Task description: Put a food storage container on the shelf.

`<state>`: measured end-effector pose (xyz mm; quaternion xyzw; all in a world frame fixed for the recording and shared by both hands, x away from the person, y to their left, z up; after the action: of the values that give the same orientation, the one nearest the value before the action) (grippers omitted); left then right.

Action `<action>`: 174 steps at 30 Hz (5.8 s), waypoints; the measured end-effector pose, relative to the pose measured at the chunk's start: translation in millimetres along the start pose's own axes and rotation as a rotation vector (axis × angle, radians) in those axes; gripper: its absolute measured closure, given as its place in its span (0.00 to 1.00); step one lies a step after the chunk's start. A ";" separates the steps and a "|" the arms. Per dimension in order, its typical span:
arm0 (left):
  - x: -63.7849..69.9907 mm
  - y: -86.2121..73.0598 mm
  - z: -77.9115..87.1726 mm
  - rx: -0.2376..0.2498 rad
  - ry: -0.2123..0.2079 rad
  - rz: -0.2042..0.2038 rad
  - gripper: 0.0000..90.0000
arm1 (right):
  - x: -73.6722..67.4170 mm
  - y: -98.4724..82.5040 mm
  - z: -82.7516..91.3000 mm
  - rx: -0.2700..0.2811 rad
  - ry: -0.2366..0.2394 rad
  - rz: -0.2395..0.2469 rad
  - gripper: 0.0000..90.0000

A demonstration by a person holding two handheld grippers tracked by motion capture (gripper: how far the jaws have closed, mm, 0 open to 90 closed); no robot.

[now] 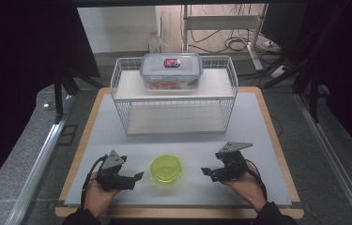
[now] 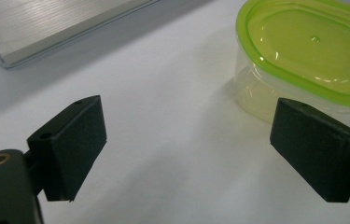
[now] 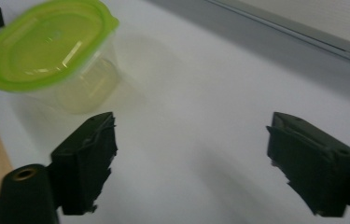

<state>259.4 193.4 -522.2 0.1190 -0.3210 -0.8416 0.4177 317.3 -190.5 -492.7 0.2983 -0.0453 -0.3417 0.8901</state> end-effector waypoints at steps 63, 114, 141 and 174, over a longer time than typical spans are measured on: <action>-0.8 -25.6 10.4 -0.026 -0.029 0.016 0.11 | -13.4 60.9 -51.1 -0.058 0.532 -0.213 0.92; -5.2 -25.8 12.9 -0.003 -0.035 0.062 0.06 | 16.5 83.2 22.5 0.189 0.566 -0.271 0.93; -5.5 -25.7 12.7 -0.001 -0.043 0.054 0.04 | 33.3 125.9 71.9 0.308 0.568 -0.283 0.93; -5.0 -25.5 13.3 0.011 -0.060 0.056 0.05 | 51.4 194.1 119.4 0.422 0.526 -0.317 0.93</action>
<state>240.4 214.5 -528.7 0.0871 -0.3413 -0.8310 0.4307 435.3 -168.7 -292.2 0.5560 0.1623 -0.3701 0.7264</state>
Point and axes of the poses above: each handheld gripper's, and its own axes: z roughly backward along the jaws, y roughly out of its top, x roughly to its right, the point moved 1 cm from there along -z, roughly forward along the jaws, and after that the axes turned 13 degrees about -x, right-handed, at the moved point
